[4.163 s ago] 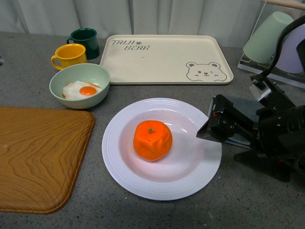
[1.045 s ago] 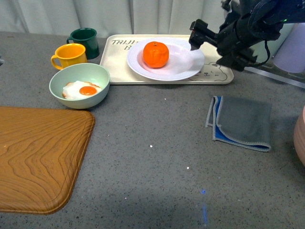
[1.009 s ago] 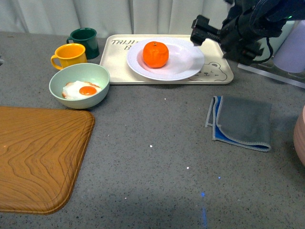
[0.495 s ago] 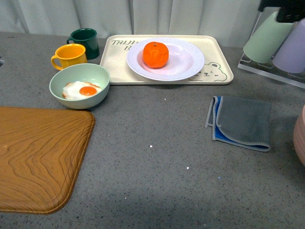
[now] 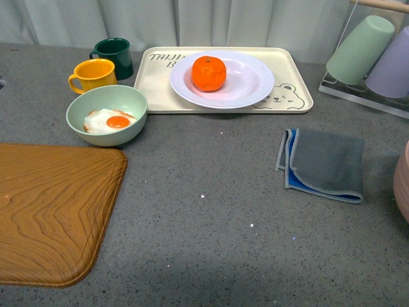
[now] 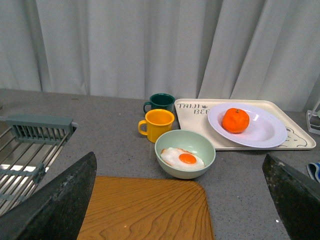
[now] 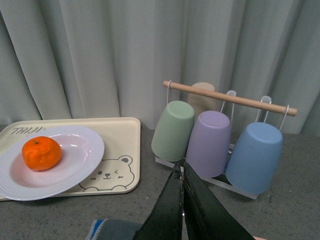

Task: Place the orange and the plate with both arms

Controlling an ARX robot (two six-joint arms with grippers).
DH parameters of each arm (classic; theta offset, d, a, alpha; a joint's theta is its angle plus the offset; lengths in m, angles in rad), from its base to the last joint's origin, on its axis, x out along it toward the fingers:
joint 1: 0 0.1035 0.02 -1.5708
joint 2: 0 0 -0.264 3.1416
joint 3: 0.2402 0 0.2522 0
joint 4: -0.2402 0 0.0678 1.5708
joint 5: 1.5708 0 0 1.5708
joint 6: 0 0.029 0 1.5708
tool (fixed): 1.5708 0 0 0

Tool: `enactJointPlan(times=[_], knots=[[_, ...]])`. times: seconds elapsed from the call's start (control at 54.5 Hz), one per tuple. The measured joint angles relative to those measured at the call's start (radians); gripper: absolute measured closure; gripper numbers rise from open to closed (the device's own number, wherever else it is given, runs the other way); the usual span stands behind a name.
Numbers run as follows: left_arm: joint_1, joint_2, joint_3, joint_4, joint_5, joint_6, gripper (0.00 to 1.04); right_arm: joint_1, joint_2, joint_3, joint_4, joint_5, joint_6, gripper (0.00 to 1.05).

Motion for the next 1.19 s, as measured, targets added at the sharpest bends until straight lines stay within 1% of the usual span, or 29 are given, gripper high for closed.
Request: enactJointPlan(times=[0.037, 0.11, 0.238, 0.513, 0.844, 1.192], knots=[[0.0, 0.0, 0.0, 0.0, 0.0, 0.0, 0.07, -0.003, -0.025, -0.017, -0.006, -0.004, 0.0, 1.04], [0.0, 0.0, 0.0, 0.0, 0.0, 0.0, 0.07, -0.035, -0.079, -0.058, -0.024, -0.058, -0.001, 1.04], [0.0, 0.0, 0.0, 0.0, 0.0, 0.0, 0.07, -0.057, -0.163, -0.113, -0.06, -0.057, 0.0, 1.04], [0.0, 0.0, 0.0, 0.0, 0.0, 0.0, 0.07, -0.058, -0.351, -0.195, -0.166, -0.059, 0.0, 1.04], [0.0, 0.0, 0.0, 0.0, 0.0, 0.0, 0.07, -0.058, -0.59, -0.254, -0.343, -0.062, -0.001, 1.04], [0.0, 0.0, 0.0, 0.0, 0.0, 0.0, 0.07, -0.058, -0.848, -0.281, -0.566, -0.062, 0.0, 1.04]])
